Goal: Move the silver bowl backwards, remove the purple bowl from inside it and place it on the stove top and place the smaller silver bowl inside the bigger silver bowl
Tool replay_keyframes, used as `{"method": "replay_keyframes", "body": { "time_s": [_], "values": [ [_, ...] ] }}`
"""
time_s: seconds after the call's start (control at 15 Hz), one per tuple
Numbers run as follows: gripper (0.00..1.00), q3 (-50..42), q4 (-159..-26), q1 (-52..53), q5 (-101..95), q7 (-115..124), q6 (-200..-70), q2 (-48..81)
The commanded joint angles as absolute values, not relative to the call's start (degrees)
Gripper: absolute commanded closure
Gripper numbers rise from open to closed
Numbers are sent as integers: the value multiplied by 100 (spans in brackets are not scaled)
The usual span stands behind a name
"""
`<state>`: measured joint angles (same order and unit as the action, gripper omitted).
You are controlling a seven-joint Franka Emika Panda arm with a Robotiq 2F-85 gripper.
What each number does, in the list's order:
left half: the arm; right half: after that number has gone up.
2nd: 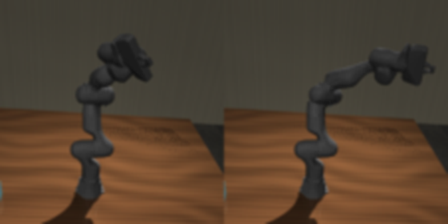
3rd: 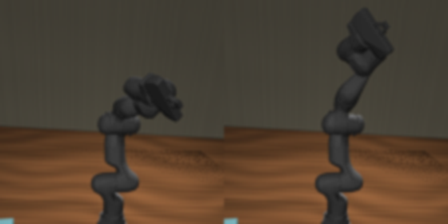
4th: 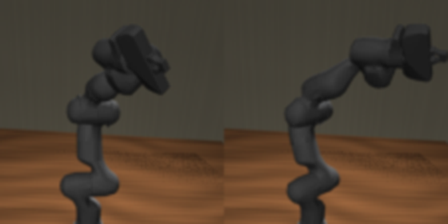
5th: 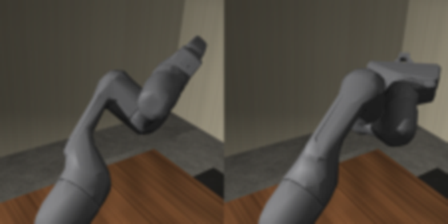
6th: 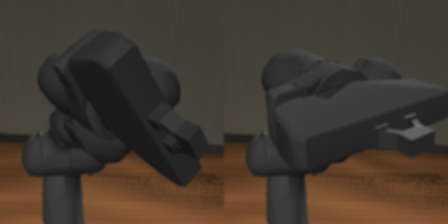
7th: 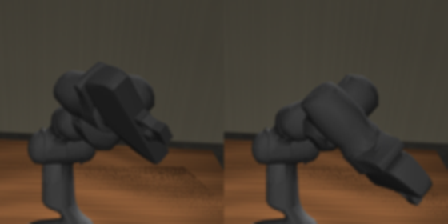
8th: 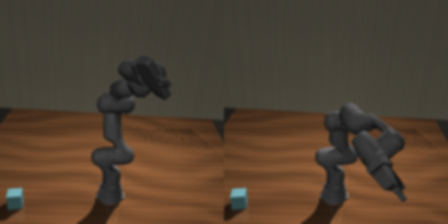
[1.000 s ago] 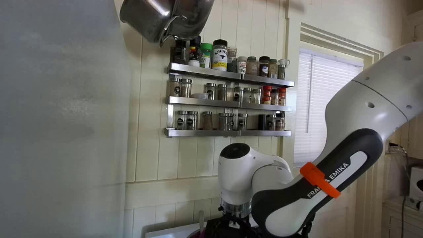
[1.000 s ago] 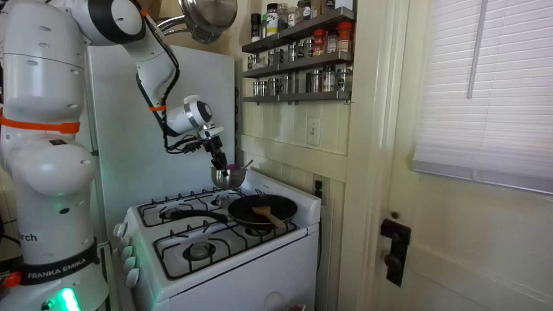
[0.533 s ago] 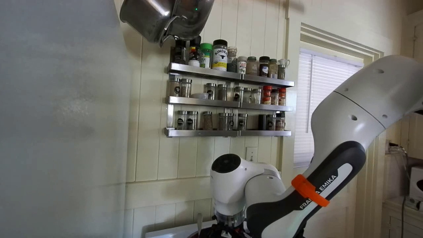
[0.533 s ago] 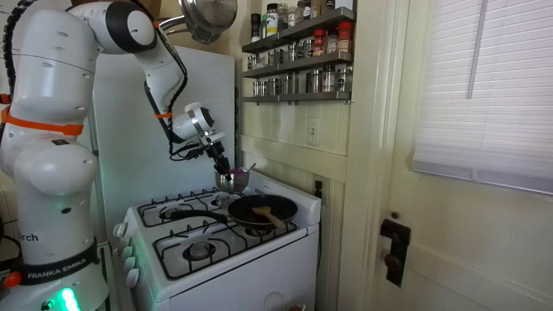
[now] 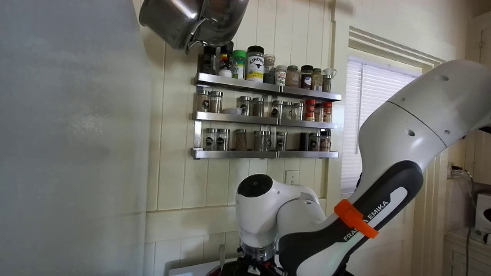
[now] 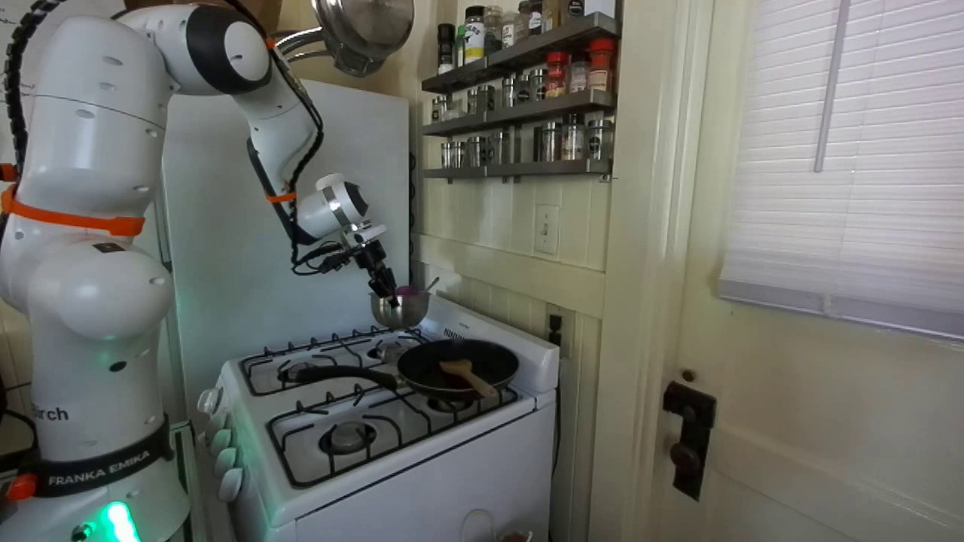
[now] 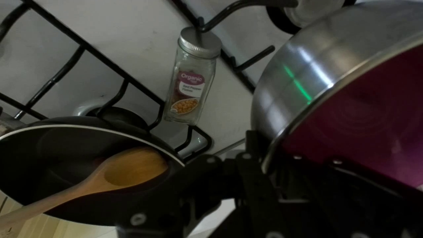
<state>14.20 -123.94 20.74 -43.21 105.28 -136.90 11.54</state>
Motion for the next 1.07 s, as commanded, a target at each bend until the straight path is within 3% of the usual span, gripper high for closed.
{"method": "replay_keyframes", "body": {
  "time_s": [0.0, 1.0],
  "values": [
    [98, 1343, -12358, 2181, -4586, 10839, -13827, 1224],
    [98, 1456, -13090, 2291, -5253, 12874, -14592, 990]
  ]
}}
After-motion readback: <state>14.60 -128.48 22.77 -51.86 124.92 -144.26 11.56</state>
